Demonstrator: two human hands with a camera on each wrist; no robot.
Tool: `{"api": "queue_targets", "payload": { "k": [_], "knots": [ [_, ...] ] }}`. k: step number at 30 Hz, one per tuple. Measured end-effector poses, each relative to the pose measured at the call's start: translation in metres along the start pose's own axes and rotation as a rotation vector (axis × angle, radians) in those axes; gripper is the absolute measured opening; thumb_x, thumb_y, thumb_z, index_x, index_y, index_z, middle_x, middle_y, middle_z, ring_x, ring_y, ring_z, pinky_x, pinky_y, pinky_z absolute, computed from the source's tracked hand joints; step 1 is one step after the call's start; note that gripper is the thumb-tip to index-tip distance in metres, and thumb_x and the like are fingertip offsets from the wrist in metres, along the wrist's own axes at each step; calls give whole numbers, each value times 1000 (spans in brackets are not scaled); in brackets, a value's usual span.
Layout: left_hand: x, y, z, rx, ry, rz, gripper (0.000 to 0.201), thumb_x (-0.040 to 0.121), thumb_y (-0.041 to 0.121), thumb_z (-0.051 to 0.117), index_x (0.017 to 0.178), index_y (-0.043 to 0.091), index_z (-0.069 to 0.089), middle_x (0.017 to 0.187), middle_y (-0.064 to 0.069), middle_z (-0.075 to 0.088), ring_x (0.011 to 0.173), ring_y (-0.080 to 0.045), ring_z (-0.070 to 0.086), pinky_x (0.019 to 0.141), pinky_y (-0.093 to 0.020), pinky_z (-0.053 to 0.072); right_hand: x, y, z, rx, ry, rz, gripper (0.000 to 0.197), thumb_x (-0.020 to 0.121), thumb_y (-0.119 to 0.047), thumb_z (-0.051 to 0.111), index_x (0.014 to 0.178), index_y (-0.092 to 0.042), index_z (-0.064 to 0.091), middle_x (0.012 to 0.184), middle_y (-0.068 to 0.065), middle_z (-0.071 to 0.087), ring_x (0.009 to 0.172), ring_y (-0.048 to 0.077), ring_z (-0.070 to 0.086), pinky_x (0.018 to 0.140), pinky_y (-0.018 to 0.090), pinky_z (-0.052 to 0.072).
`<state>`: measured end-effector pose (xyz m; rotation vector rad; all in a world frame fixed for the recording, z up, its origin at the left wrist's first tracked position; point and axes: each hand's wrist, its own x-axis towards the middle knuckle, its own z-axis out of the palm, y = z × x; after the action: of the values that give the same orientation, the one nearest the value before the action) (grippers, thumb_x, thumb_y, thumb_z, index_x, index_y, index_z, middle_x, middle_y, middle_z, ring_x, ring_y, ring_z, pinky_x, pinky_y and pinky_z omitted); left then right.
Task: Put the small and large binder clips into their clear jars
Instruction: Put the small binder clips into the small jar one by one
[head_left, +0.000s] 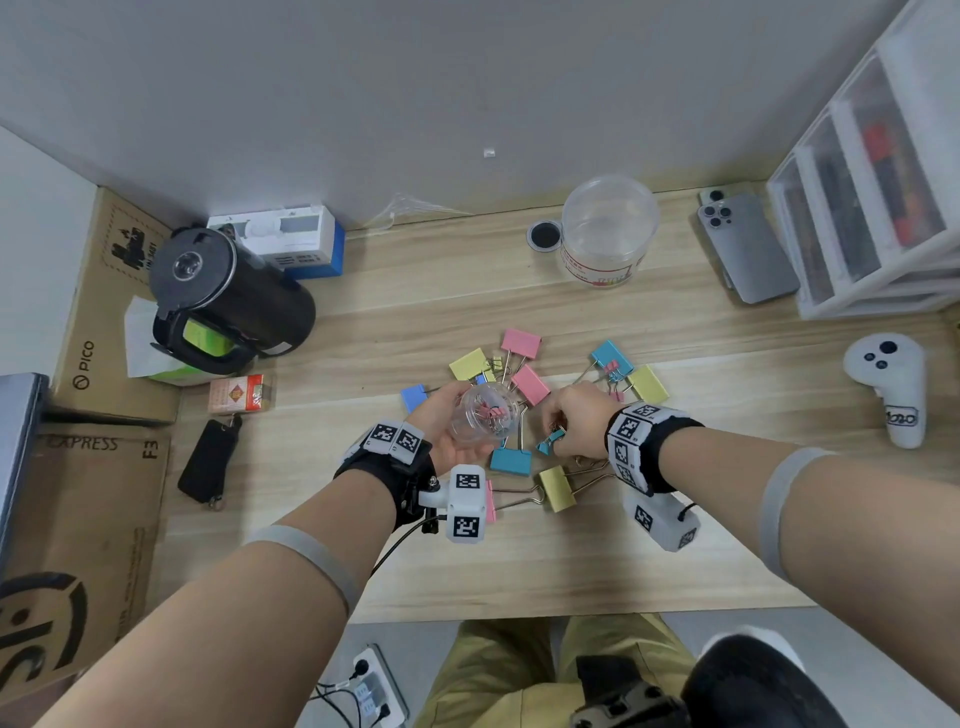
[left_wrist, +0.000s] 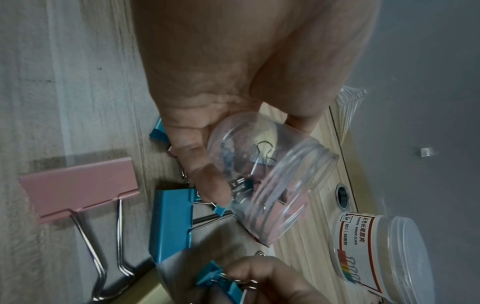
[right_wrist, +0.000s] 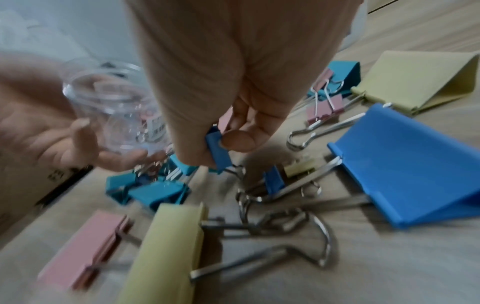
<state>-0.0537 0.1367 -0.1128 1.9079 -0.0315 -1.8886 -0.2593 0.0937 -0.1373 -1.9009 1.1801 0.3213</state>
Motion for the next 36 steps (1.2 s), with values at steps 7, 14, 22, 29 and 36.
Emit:
{"api": "queue_targets", "payload": {
  "k": [7,14,22,29,36],
  "knots": [
    [-4,7,3,-17,27,32,45,100,40,53,127,6,65,104,-20,73,62,-29,72,46,-30,56,5,-8,-41,308,122,29,19,62,-10,80,68,-24,69,81,-4,70,66,12,63,60,27,52],
    [-7,10,17,-50,-23,39,37,105,34,49,118,4,67,88,-18,76,60,-28,74,40,-28,54,9,-37,-46,430,159,-59,17,66,-11,84,73,-23,74,71,2,70,62,14,63,65,34,59],
    [-3,3,22,-11,-7,38,37,105,37,49,112,6,67,88,-15,72,58,-28,72,39,-26,52,-6,-51,-37,447,116,-128,27,73,-17,81,100,-17,76,87,-4,74,83,7,70,81,21,57],
    [-4,-3,21,-5,-19,8,46,96,44,59,127,12,69,118,-16,75,89,-32,74,63,-33,55,-9,-10,-46,465,328,-19,9,79,-12,71,79,-21,70,77,1,71,61,14,64,60,27,57],
    [-1,-12,19,16,-93,-13,46,101,43,48,128,11,66,120,-19,71,75,-32,70,48,-25,51,-27,32,-26,-148,3,32,14,80,-15,63,84,-28,65,82,-13,63,87,13,65,84,28,54]
  ]
}}
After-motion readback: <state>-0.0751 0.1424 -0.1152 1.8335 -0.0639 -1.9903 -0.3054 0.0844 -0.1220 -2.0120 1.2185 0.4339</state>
